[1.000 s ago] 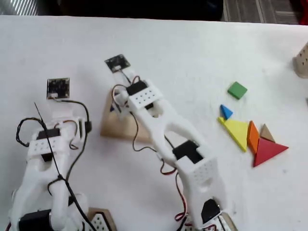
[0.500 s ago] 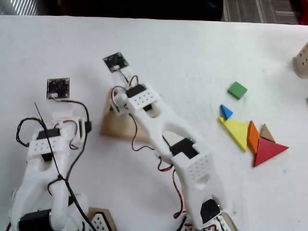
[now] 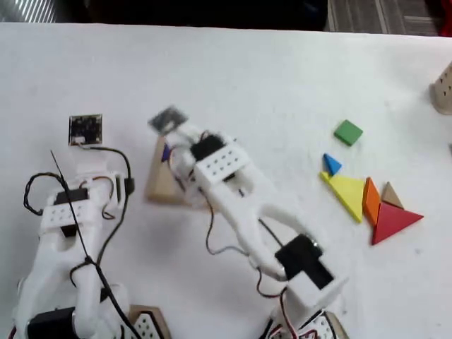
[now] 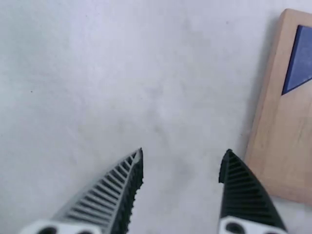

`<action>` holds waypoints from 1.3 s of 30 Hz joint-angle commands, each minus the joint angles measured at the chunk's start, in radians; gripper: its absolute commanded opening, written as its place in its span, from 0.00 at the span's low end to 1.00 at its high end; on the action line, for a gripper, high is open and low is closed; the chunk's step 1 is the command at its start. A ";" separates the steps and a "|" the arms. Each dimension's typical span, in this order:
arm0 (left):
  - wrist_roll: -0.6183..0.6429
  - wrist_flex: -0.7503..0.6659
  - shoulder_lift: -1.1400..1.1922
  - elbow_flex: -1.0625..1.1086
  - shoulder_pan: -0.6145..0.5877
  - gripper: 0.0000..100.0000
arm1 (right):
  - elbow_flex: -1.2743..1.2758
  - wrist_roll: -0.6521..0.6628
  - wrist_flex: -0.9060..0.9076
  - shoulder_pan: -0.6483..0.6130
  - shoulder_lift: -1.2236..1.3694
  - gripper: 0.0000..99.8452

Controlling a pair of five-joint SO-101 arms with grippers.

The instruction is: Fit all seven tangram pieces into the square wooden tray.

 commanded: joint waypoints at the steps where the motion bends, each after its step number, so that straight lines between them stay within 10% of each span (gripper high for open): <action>1: 0.009 -0.015 -0.001 -0.021 -0.004 0.26 | 0.109 0.075 -0.085 -0.041 -0.076 0.03; 12: 0.008 -0.002 -0.002 -0.021 -0.005 0.26 | 0.178 0.235 -0.242 -0.036 -0.074 0.25; 26: 0.008 -0.005 -0.002 -0.021 -0.005 0.26 | 0.173 0.308 -0.234 -0.056 0.016 0.02; 39: 0.008 0.000 -0.002 -0.021 -0.005 0.26 | 0.316 0.474 -0.042 0.028 -0.206 0.02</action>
